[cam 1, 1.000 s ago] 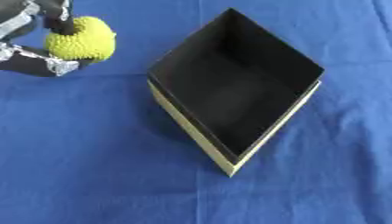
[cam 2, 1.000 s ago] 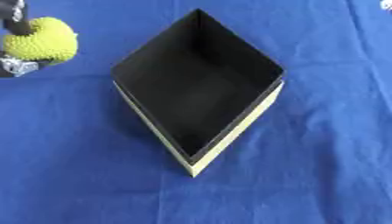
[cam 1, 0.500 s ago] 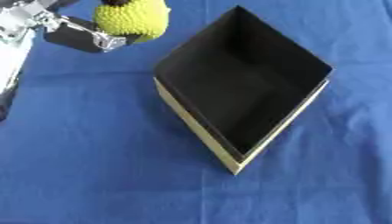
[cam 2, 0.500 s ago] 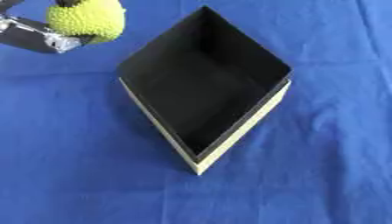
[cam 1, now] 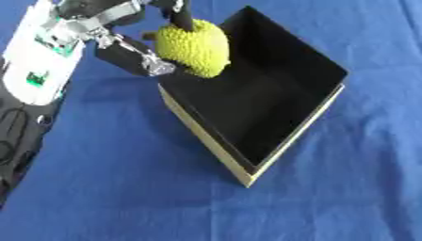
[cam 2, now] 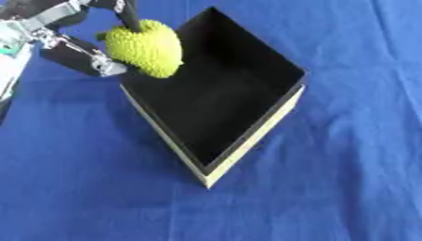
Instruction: Pick up objects on the table and place them in the box.
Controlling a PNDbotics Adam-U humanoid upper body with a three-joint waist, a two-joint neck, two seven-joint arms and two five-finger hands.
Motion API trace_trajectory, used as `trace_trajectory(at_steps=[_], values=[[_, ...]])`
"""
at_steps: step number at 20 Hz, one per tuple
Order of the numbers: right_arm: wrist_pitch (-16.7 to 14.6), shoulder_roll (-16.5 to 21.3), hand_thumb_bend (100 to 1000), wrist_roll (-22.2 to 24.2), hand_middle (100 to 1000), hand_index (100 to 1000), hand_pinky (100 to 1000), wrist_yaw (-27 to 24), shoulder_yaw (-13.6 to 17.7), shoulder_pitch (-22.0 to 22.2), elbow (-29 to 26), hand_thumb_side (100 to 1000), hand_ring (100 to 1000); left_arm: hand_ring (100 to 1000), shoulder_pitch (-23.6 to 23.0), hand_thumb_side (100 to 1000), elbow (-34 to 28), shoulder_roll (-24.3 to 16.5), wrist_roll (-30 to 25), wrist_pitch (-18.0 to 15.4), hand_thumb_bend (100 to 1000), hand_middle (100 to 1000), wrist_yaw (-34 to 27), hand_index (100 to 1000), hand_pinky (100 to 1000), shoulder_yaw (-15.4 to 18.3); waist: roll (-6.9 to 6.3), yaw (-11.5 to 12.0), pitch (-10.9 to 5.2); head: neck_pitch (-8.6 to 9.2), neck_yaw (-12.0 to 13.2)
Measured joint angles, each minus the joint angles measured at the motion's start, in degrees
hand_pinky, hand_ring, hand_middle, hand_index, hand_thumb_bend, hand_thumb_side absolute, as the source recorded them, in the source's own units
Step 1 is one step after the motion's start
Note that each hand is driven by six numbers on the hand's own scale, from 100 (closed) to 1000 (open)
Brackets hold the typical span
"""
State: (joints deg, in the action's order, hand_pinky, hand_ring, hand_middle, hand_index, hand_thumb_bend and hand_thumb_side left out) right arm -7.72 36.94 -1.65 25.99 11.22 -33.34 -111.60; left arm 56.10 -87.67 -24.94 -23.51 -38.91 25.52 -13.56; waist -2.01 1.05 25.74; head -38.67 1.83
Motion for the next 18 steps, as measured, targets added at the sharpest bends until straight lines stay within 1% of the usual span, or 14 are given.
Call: trace_trajectory(at_steps=[3, 5, 6, 9, 11, 15, 18], values=[[0.4, -0.4, 100, -0.6, 658, 836, 824, 0.0, 0.4, 0.0, 0.0, 100, 799, 445, 0.3, 100, 0.0, 0.9, -0.5, -0.2, 369, 414, -0.5, 569, 400, -0.7, 0.00, -0.2, 0.00, 0.00, 0.0], [0.6, -0.5, 100, -0.9, 657, 837, 824, 0.0, 0.4, 0.0, 0.0, 100, 802, 441, 0.4, 100, 0.1, 1.4, -0.6, -0.3, 347, 413, -0.6, 563, 396, -0.9, 0.00, -0.3, 0.00, 0.00, 0.0], [0.7, -0.6, 100, -1.0, 657, 837, 824, -0.1, 0.5, 0.0, 0.0, 100, 802, 441, 0.4, 100, 0.1, 1.5, -0.5, -0.3, 367, 413, -0.5, 563, 396, -0.9, 0.00, -0.3, 0.00, 0.00, 0.0], [0.7, -0.9, 100, -1.1, 656, 837, 825, -0.3, 0.7, 0.1, 0.1, 100, 804, 439, 0.8, 100, 0.4, 1.7, 0.1, -0.2, 385, 408, 0.3, 558, 393, -0.8, 0.00, -0.4, 0.00, 0.00, 0.0], [0.7, -1.0, 100, -1.2, 656, 838, 825, -0.4, 0.7, 0.1, 0.1, 100, 804, 439, 1.3, 100, 0.4, 1.7, 1.5, -0.2, 408, 406, 1.4, 553, 389, -0.5, 0.00, -0.4, 0.00, 0.00, 0.0], [0.7, -1.3, 100, -1.4, 656, 838, 825, -0.5, 0.7, 0.0, 0.1, 100, 804, 439, 2.3, 100, -0.3, 1.7, 5.7, -0.4, 403, 406, 4.7, 553, 388, -0.3, 0.00, -0.7, 0.00, 0.00, 0.2], [0.8, -1.9, 100, -1.4, 657, 837, 825, -0.5, 0.8, -0.5, 0.1, 100, 802, 439, 3.1, 100, -0.3, 1.8, 7.3, -0.8, 393, 404, 6.1, 552, 387, -0.9, 0.11, -1.3, 0.00, 0.00, 0.5]])
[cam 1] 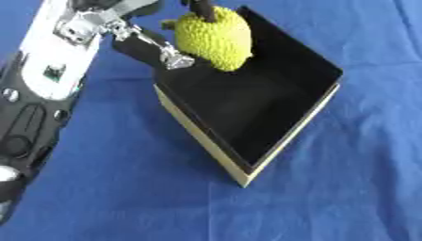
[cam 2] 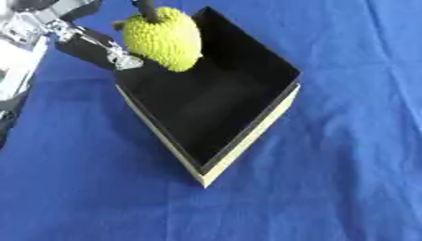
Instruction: Pick up objects on the table and place them in the box.
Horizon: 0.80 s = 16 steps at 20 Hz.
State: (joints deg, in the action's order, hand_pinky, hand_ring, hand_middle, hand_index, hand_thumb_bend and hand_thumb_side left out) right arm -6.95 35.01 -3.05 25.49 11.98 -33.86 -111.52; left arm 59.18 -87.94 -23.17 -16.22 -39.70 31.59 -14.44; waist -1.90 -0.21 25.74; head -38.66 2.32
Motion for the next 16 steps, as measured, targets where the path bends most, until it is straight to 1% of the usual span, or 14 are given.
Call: trace_trajectory(at_steps=[5, 9, 14, 16], values=[[0.1, -0.7, 100, 0.1, 658, 835, 824, 0.0, 0.0, -0.9, -0.1, 100, 798, 437, 0.5, 100, 1.3, 1.3, 0.1, -0.4, 376, 407, 1.0, 551, 389, -0.7, 0.50, -1.3, 0.00, 0.00, 0.4], [0.3, -1.2, 100, 0.2, 658, 836, 824, 0.0, 0.0, -1.3, -0.5, 100, 799, 433, 0.6, 100, 3.5, 3.5, -1.8, -0.9, 370, 406, 2.4, 547, 389, -0.9, 0.50, -2.0, 0.00, 0.00, 0.7], [0.5, -1.6, 100, 0.3, 656, 838, 826, 0.0, 0.0, -1.4, -0.6, 100, 804, 438, 0.1, 100, 6.4, 5.2, -3.7, -1.9, 355, 413, 5.0, 555, 400, -0.9, 0.50, -2.1, 0.00, 0.00, 0.6], [0.6, -1.6, 100, 0.3, 656, 838, 826, 0.0, 0.1, -1.4, -0.6, 100, 805, 447, -0.4, 100, 7.5, 5.6, -4.0, -2.1, 335, 426, 5.9, 563, 420, -0.9, 0.50, -2.1, 0.00, 0.00, 0.4]])
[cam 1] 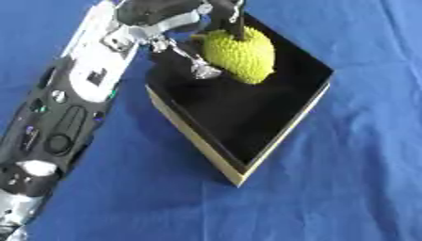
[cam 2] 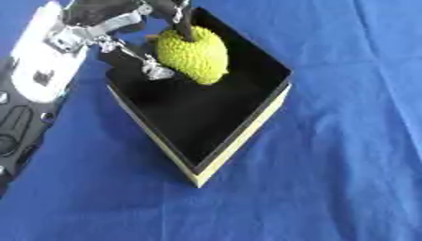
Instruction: Pick up objects on the table and place them in the box.
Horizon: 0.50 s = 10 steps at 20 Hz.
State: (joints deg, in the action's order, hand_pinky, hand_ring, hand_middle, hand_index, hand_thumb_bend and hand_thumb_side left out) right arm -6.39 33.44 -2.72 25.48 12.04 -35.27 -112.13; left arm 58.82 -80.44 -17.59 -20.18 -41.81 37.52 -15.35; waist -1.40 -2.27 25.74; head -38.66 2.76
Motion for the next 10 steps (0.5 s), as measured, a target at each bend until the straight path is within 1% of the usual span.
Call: trace_trajectory(at_steps=[2, 4, 5, 6, 7, 9, 10], values=[[0.0, 0.0, 100, 0.0, 656, 838, 826, 0.0, 0.1, 0.0, 0.0, 100, 805, 453, -0.4, 100, 1.0, 0.4, -0.3, -0.2, 303, 436, 0.8, 564, 443, 0.0, 0.00, 0.0, 0.00, 0.00, -0.2], [0.1, 0.0, 100, -0.1, 655, 838, 826, 0.0, 0.3, 0.1, 0.0, 100, 806, 466, -0.9, 100, 1.8, 0.7, -0.8, -0.4, 306, 451, 1.6, 581, 467, -0.2, 0.00, 0.1, 0.00, 0.00, -0.5], [0.1, 0.0, 100, -0.1, 655, 839, 826, 0.0, 0.3, 0.2, -0.1, 100, 806, 484, -1.1, 100, 2.2, 0.9, -0.9, -0.5, 313, 466, 2.1, 608, 494, -0.3, 0.00, 0.2, 0.00, 0.00, -0.5], [0.1, 0.0, 100, -0.1, 654, 839, 827, 0.0, 0.3, 0.3, -0.1, 100, 807, 518, -1.4, 100, 2.5, 0.9, -0.9, -0.5, 371, 504, 2.6, 664, 533, -0.3, 0.00, 0.2, 0.00, 0.00, -0.6], [0.1, 0.0, 100, -0.1, 654, 839, 827, 0.0, 0.3, 0.5, -0.1, 100, 807, 625, -1.5, 100, 2.7, 0.9, -1.0, -0.5, 460, 622, 3.2, 781, 631, -0.3, 0.00, 0.2, 0.00, 0.00, -0.8], [0.2, 0.0, 100, -0.1, 654, 839, 827, 0.0, 0.3, 0.5, -0.1, 100, 807, 741, -2.0, 106, 2.7, 0.9, -0.9, -0.5, 533, 746, 4.4, 882, 717, -0.3, -0.01, 0.4, 0.00, 0.00, -1.0], [0.2, 0.0, 100, -0.2, 654, 839, 827, 0.0, 0.3, 0.5, -0.1, 100, 808, 813, -2.1, 211, 2.7, 0.9, -0.8, -0.6, 582, 817, 4.9, 931, 764, -0.3, -0.02, 0.4, 0.00, 0.00, -1.1]])
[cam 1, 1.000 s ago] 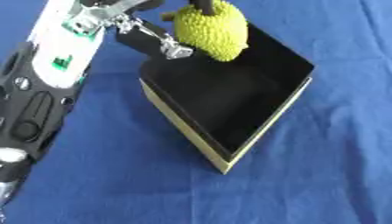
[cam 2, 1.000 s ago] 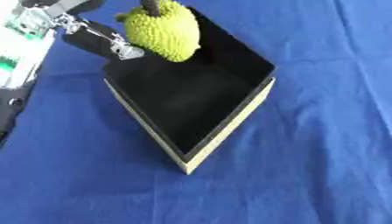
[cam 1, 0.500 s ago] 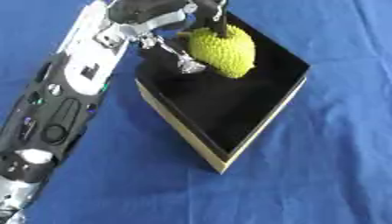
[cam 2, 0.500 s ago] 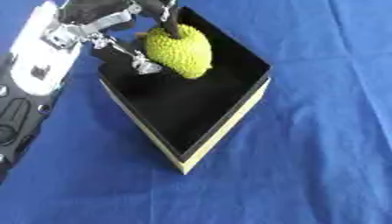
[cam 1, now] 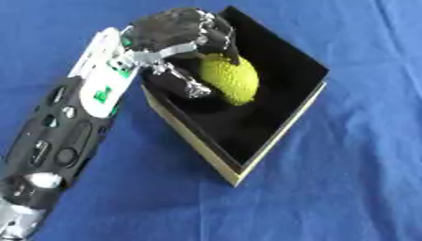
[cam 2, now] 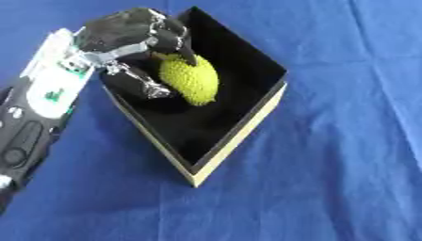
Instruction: Pick up objects on the table and place them in the box.
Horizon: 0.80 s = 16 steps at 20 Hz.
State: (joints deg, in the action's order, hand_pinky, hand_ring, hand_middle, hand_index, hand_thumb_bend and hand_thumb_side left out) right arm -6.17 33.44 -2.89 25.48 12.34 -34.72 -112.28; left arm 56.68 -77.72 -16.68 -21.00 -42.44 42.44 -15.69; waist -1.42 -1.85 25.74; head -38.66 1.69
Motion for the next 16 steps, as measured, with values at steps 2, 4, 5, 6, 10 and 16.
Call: trace_trajectory(at_steps=[2, 4, 5, 6, 10, 16], values=[[0.0, 0.0, 100, 0.0, 653, 839, 827, 0.0, 0.0, 0.1, 0.0, 108, 808, 863, -0.3, 299, 0.0, 0.0, 0.4, -0.4, 616, 859, 1.0, 948, 801, 0.0, 0.00, 0.1, 0.00, 0.00, -0.2], [0.1, 0.0, 100, -0.1, 653, 840, 827, 0.0, 0.0, 0.2, 0.0, 112, 809, 866, -0.3, 310, -0.3, 0.0, 0.8, -0.8, 604, 861, 1.7, 947, 797, 0.2, 0.01, 0.1, 0.00, 0.00, -0.4], [0.1, 0.0, 100, -0.1, 653, 839, 827, 0.0, 0.1, 0.3, 0.0, 112, 809, 865, -0.3, 307, -0.4, 0.0, 1.0, -1.0, 600, 859, 1.9, 946, 795, 0.3, 0.01, 0.1, 0.00, 0.00, -0.4], [0.1, 0.0, 100, -0.1, 653, 839, 827, 0.0, 0.1, 0.3, 0.0, 111, 809, 861, -0.3, 297, -0.6, 0.0, 1.2, -1.2, 588, 852, 2.1, 940, 790, 0.4, 0.01, 0.2, 0.00, 0.00, -0.4], [0.1, 0.0, 100, -0.1, 653, 840, 828, 0.0, 0.3, 0.4, 0.0, 115, 809, 853, -0.3, 286, -0.8, 0.0, 1.6, -1.6, 557, 842, 2.2, 932, 778, 0.7, 0.01, 0.2, 0.00, 0.01, -0.4], [0.2, 0.0, 100, -0.2, 653, 839, 827, -0.2, 0.3, 0.4, 0.0, 100, 807, 825, -0.3, 220, -1.6, 0.0, 1.7, -1.1, 459, 807, -0.8, 897, 749, 1.3, 0.01, 0.3, 0.00, 0.02, -0.5]])
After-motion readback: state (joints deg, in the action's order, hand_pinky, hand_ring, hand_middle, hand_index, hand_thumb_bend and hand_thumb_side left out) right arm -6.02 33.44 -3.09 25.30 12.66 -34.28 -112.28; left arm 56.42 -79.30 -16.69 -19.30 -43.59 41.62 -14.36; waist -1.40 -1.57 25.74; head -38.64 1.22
